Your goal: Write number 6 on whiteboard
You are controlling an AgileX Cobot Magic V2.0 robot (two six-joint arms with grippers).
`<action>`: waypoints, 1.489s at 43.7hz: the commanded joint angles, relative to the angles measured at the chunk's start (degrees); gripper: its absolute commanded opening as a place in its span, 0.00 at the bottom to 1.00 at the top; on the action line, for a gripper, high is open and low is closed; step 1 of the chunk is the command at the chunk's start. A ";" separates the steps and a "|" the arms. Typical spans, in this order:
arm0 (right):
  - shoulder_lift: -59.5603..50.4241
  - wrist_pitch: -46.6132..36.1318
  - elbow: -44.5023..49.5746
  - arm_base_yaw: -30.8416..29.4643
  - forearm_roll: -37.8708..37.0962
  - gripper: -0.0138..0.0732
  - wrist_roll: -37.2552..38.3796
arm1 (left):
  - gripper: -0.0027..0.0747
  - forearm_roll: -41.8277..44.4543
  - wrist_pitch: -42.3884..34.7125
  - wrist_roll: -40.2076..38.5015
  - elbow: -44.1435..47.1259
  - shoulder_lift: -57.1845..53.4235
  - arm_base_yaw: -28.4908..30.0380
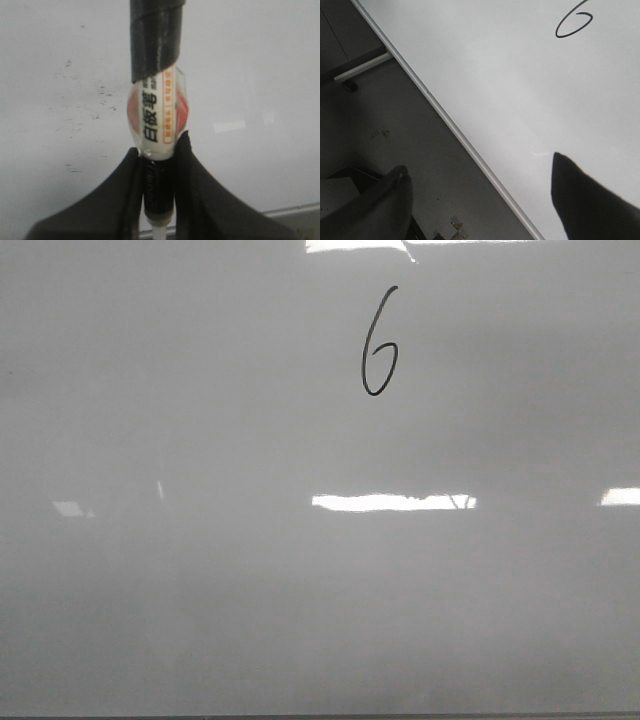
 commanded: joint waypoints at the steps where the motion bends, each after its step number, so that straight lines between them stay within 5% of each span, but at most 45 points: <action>1: -0.25 -2.80 -1.88 -0.35 1.02 0.84 0.20 | 0.10 -5.58 -12.65 1.98 1.97 -0.29 4.21; 30: -0.25 -3.20 -1.88 -0.35 1.02 0.84 0.20 | 0.10 -5.63 -40.44 1.98 6.27 19.47 5.33; 45: -0.25 -3.20 -1.88 -0.35 1.02 0.84 0.20 | 0.11 -5.63 -45.29 1.98 6.27 25.15 5.33; 65: -0.36 -3.69 -1.95 -0.35 1.02 0.84 0.79 | 0.51 -3.62 -40.36 1.98 4.67 24.72 5.33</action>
